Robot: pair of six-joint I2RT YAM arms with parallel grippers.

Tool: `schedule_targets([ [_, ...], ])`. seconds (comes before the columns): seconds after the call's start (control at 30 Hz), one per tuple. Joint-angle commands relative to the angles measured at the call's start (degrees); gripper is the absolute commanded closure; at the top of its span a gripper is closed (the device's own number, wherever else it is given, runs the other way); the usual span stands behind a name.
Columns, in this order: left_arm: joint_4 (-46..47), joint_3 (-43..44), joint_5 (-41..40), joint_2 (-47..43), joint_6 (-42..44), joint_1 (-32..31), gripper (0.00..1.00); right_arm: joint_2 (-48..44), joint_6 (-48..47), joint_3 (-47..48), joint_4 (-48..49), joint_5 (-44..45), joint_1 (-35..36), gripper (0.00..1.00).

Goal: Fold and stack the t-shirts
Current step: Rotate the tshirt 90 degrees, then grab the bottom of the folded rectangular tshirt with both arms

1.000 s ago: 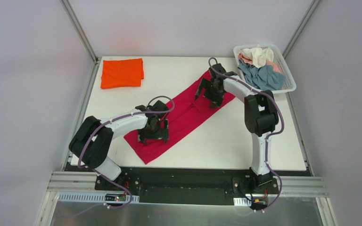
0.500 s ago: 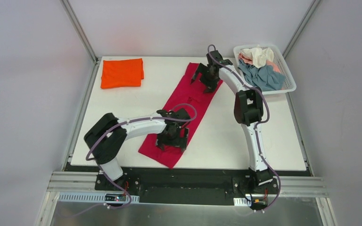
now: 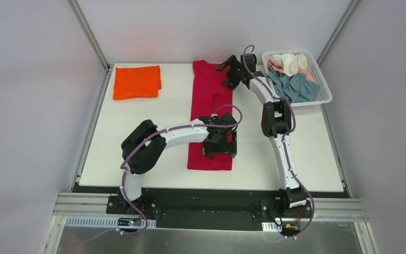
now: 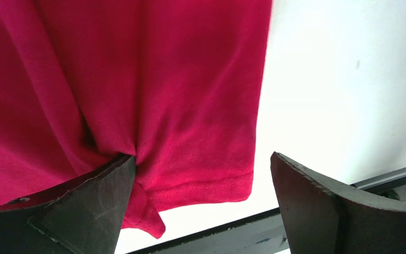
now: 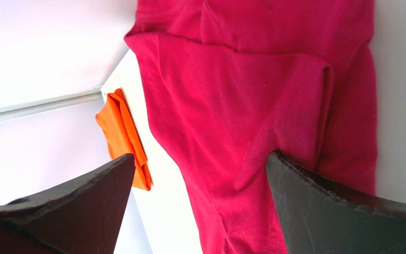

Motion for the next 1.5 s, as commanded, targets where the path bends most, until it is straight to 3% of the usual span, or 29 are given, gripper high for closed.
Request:
schedule_targets([
  [0.0, 1.28, 1.45, 0.51, 2.55, -0.82, -1.87, 0.01, 3.14, 1.62, 4.30, 6.17, 0.74, 1.32, 0.01],
  [0.27, 1.21, 3.89, 1.60, -9.15, 11.45, -3.39, 0.01, -12.93, -11.93, 0.92, -5.62, 9.86, 0.46, 0.01],
  [0.37, 1.21, 0.43, 2.70, -15.84, 13.69, -3.64, 0.01, -19.88, -14.17, -3.41, -8.29, 12.54, -0.93, 0.01],
  [0.47, 0.51, -6.99, -4.36, -23.81, 12.91, -3.49, 0.01, -26.19, -16.61, -7.87, -13.55, 12.98, -2.59, 0.01],
  [0.6, -3.45, -16.67, -13.27, -33.66, 8.12, -2.37, 0.01, -39.15, -20.30, -23.10, -19.75, 17.00, -2.75, 0.01],
  [0.7, -4.56, -23.54, -13.32, -37.28, 4.04, 1.04, 0.01, -50.99, -18.14, -41.91, -18.69, 17.80, -2.56, 0.01],
  [0.8, -4.51, -27.74, -11.58, -36.52, 1.81, 4.39, 0.02, -64.88, -13.78, -66.42, -10.63, 15.98, -1.03, 0.01],
  [0.9, -4.40, -28.29, -11.01, -32.96, 1.01, 5.18, 0.08, -75.31, -12.11, -80.56, -7.65, 16.45, 3.43, 0.01],
  [1.17, -0.43, -27.43, -8.01, -23.66, -0.58, 5.10, 0.23, -88.57, -5.95, -97.37, -8.80, 17.99, 14.89, 0.04],
  [1.3, -0.08, -27.59, -8.36, -21.29, -1.21, 5.14, 0.34, -89.78, -3.33, -103.24, -6.96, 15.15, 17.66, 0.11],
  [1.47, 0.35, -28.53, -8.45, -20.36, -1.65, 5.11, 0.56, -89.40, -1.40, -108.14, -2.97, 10.44, 19.65, 0.25],
])
